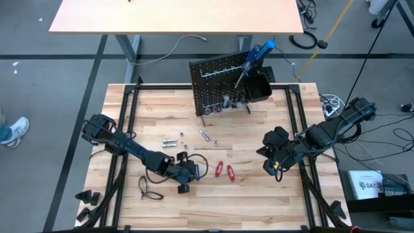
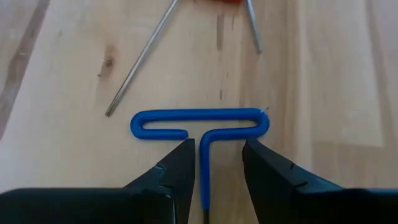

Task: Hang tools onto peg board
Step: Hang the blue pick tool on the pegboard

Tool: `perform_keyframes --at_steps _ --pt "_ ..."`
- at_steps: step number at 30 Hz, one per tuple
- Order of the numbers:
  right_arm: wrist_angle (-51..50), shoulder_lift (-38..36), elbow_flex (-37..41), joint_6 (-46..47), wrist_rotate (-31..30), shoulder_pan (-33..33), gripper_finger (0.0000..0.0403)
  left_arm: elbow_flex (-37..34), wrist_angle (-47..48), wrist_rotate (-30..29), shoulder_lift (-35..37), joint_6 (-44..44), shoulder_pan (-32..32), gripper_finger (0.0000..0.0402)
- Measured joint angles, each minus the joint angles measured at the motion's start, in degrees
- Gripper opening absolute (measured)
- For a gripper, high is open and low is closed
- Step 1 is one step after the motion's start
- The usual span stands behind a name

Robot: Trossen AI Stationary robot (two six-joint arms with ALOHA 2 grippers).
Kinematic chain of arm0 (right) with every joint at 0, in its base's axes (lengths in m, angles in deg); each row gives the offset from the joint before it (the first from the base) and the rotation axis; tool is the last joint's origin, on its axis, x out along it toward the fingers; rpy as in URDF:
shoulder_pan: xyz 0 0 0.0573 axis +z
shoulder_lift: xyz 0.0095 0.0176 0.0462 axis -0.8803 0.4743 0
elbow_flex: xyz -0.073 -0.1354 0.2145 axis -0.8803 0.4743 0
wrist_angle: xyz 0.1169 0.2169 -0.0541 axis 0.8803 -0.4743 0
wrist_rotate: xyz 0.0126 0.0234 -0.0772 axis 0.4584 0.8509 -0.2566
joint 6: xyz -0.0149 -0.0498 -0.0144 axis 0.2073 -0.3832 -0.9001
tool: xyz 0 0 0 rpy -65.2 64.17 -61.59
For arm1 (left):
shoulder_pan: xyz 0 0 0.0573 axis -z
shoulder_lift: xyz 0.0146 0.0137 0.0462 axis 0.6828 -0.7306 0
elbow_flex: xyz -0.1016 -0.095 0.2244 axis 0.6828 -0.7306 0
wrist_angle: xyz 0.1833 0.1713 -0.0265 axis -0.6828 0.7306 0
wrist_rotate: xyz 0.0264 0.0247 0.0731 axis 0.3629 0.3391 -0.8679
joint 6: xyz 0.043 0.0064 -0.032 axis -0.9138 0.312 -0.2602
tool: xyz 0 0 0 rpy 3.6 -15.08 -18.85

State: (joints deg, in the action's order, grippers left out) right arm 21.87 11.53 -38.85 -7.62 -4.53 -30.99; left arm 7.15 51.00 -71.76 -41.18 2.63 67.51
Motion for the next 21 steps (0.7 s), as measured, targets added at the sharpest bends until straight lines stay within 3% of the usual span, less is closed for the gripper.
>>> perform_keyframes --at_steps 12,21 --pt "-0.39 0.00 0.00 -0.46 0.16 0.00 0.0000 0.20 -0.92 -0.61 -2.51 -0.30 -0.09 0.0130" --pt "-0.40 0.00 0.00 -1.03 -0.90 -0.76 0.0000 0.42 -1.83 -1.44 -5.92 1.97 -0.69 0.0013"
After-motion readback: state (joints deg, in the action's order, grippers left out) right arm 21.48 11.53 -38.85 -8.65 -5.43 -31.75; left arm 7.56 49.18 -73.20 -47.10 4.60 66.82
